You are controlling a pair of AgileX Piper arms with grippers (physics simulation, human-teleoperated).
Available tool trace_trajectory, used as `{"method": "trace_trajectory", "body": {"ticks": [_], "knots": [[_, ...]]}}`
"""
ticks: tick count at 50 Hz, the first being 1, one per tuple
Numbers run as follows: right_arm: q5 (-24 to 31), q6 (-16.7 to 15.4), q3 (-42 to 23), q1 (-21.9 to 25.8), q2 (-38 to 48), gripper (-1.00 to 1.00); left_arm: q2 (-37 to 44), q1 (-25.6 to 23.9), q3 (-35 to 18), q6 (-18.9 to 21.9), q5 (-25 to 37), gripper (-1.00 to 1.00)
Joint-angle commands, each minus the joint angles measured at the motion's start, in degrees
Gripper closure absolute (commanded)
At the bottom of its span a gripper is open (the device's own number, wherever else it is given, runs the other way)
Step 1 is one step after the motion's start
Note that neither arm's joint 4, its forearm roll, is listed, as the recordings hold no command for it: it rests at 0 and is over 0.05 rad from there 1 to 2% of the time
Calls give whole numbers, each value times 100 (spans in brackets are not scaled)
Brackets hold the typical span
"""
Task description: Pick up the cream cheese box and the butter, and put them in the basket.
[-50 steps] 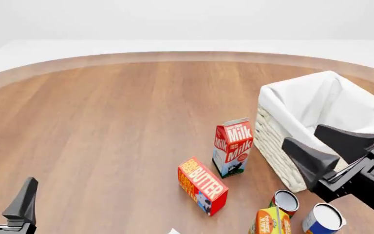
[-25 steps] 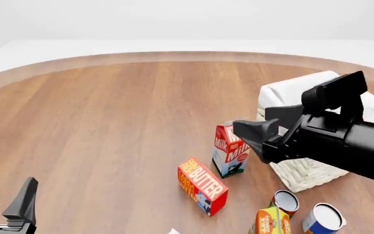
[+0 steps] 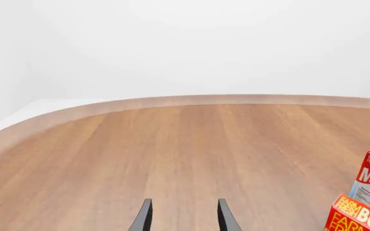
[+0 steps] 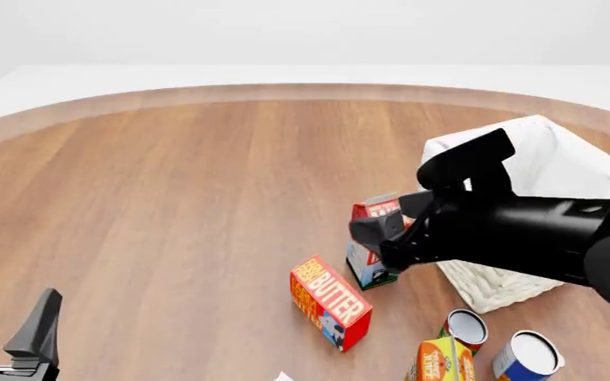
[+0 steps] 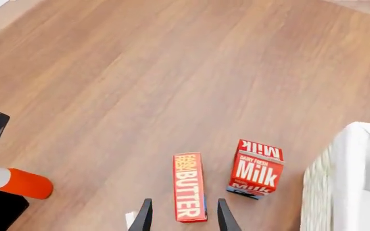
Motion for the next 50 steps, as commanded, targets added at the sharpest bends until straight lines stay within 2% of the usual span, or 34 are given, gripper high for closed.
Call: {"method": "trace_trajectory", "body": {"ticks": [1,7,11,24,32,33,40,50], "knots": [[-152,-253,244,-137,486,-100,0,0,0,0,0,-100],[-117,-319,108,-147,699,-100,0,0,0,0,0,-100],[-335,-239,239,-121,953,-100,0,0,0,0,0,-100],[-334,-195,-19,-3,1509,-100,0,0,0,0,0,-100],[-814,31,322,84,1830,-100,0,0,0,0,0,-100],[-874,174,362,155,1864,-100,0,0,0,0,0,-100],[-1121,237,571,119,1982,-100,0,0,0,0,0,-100],[-1068,214,543,162,1967,-100,0,0,0,0,0,-100]]}}
